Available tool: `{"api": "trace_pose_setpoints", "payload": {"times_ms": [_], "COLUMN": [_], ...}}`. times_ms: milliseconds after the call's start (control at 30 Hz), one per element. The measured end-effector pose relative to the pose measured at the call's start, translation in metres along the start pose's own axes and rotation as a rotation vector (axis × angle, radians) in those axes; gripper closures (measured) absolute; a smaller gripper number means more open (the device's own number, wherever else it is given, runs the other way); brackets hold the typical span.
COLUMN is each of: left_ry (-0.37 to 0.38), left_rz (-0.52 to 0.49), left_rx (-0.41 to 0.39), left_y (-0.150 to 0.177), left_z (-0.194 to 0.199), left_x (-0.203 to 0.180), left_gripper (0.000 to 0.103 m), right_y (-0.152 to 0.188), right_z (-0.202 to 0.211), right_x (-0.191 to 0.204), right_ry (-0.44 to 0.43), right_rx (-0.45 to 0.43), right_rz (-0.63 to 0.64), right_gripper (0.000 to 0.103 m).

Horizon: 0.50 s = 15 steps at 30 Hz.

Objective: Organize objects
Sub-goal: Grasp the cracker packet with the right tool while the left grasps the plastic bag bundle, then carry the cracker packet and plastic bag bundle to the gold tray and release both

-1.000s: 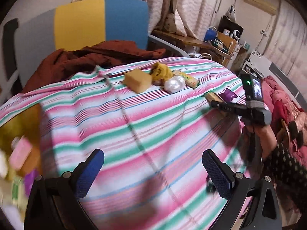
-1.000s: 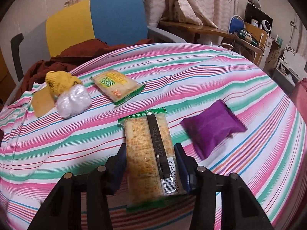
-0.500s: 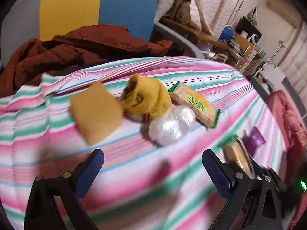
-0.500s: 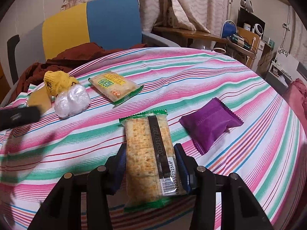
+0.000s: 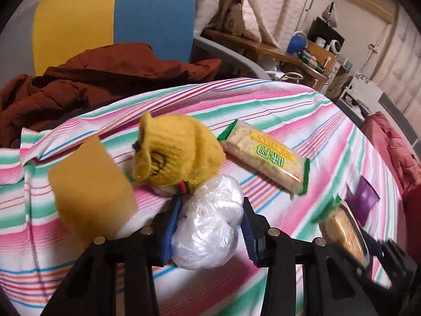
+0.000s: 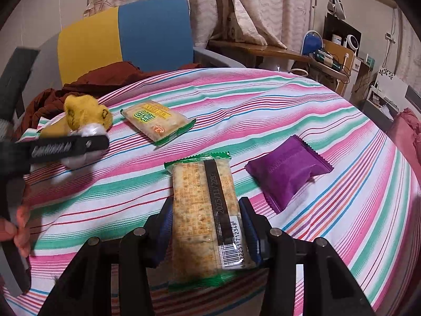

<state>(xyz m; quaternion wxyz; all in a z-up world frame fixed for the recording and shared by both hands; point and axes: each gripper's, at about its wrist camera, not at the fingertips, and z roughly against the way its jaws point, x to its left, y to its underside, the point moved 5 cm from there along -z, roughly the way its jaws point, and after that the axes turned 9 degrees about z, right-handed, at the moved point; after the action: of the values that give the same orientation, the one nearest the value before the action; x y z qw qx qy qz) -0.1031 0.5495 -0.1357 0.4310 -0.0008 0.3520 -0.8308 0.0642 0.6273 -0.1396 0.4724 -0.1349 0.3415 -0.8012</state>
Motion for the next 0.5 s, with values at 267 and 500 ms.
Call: {"api": "trace_pose_setpoints", "payload": {"times_ms": [267,500], "left_ry": [0.005,-0.001], "left_rz": [0.020,0.017], "left_rx": [-0.032,-0.039], "left_y": [0.025,0.050], "left_z": [0.027,0.055], "left_x": [0.015,0.027], "left_gripper": [0.063,0.063], "right_y": [0.000,-0.002], "right_z": [0.001,0.004], "right_x": [0.002,0.008], "right_ry": [0.024,0.080], "right_rx": [0.000,-0.003], "right_rz": [0.015,0.063], "right_gripper": [0.055,0.057]}}
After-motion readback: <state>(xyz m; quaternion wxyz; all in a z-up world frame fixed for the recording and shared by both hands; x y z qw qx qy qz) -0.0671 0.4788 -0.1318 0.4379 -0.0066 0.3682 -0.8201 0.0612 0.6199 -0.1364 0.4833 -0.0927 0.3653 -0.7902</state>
